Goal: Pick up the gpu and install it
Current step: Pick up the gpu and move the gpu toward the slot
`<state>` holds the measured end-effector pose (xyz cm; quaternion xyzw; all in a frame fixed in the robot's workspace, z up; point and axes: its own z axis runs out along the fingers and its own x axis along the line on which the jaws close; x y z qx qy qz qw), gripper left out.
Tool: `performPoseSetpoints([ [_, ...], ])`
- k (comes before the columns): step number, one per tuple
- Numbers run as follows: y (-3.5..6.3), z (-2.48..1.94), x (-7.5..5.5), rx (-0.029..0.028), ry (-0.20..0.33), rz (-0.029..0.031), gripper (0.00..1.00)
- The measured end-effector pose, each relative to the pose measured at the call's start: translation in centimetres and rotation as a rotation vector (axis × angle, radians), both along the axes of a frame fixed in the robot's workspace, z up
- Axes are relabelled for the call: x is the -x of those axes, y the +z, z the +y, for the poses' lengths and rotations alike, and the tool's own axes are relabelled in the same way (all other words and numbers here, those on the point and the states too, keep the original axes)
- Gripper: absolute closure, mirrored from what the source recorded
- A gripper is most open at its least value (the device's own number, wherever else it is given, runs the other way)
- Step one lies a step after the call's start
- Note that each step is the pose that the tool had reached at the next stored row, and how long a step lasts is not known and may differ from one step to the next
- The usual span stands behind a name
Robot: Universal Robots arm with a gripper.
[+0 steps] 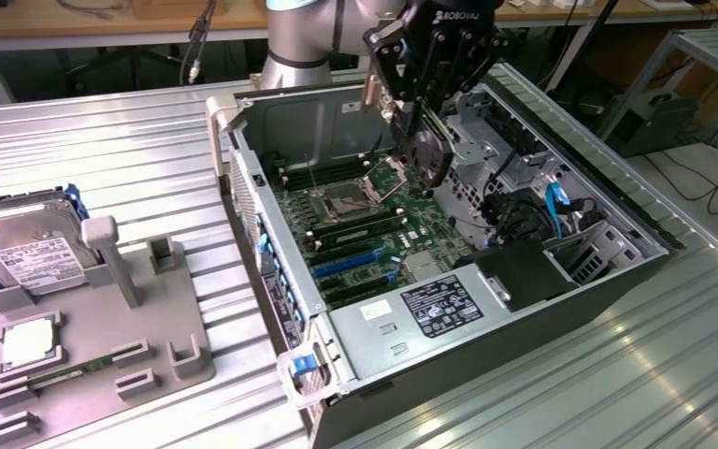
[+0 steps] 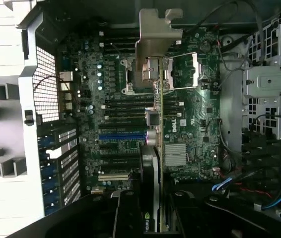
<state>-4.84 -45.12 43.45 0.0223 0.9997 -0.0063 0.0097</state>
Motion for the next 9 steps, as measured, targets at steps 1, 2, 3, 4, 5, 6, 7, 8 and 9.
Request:
performPoseSetpoints([
  [1,0.0,-0.01,-0.07,0.0001,0.0,0.0001,0.73],
  [2,0.0,-0.01,-0.07,0.0001,0.0,0.0001,0.73],
  [3,0.0,0.0,-0.07,0.0,0.0,0.0,0.73],
  [4,0.0,0.0,-0.07,0.0001,0.0,0.0001,0.73],
  [5,0.0,0.0,-0.07,0.0001,0.0,0.0001,0.73],
  [6,0.0,0.0,-0.07,0.0,0.0,0.0,0.73],
  [7,0.0,0.0,-0.08,0.0001,0.0,0.0001,0.73],
  [8,0.01,0.06,-0.12,0.0001,0.0,0.0001,0.73],
  [9,0.0,0.12,-0.15,0.0001,0.0,0.0001,0.73],
])
